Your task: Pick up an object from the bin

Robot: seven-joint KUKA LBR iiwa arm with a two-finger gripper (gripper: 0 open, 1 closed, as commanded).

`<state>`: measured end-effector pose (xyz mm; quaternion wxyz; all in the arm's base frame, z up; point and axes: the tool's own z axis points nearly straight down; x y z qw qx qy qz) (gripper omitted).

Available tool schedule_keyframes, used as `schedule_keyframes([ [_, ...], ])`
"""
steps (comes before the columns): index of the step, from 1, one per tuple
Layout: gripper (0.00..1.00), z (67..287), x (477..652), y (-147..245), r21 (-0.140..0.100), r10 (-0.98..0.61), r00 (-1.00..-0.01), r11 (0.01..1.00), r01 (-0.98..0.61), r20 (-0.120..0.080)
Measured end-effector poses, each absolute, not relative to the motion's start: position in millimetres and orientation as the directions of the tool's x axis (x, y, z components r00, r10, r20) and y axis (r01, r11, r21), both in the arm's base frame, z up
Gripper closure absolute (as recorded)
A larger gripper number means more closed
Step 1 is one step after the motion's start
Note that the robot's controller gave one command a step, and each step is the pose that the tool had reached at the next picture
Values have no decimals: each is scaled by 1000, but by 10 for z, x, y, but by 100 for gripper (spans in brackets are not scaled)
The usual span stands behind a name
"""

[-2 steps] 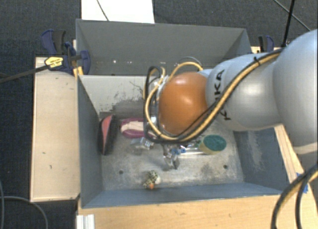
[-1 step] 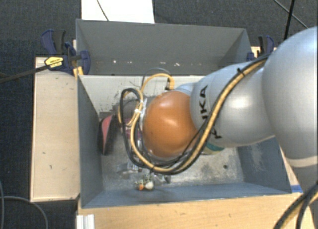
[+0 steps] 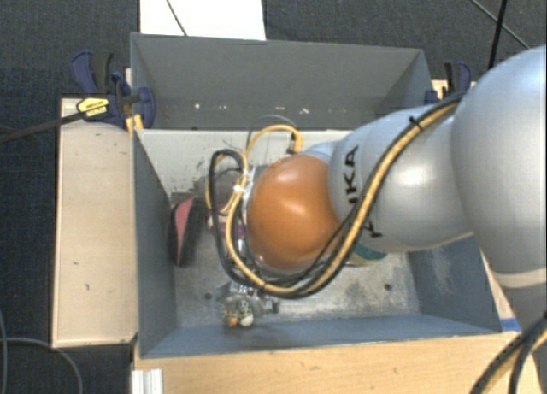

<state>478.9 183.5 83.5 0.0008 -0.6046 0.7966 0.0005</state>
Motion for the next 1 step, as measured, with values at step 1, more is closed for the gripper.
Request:
schedule_keyframes([
  [1, 100, 2070, 4868, 2018, -8, -957, -291, 291, -957, -8],
])
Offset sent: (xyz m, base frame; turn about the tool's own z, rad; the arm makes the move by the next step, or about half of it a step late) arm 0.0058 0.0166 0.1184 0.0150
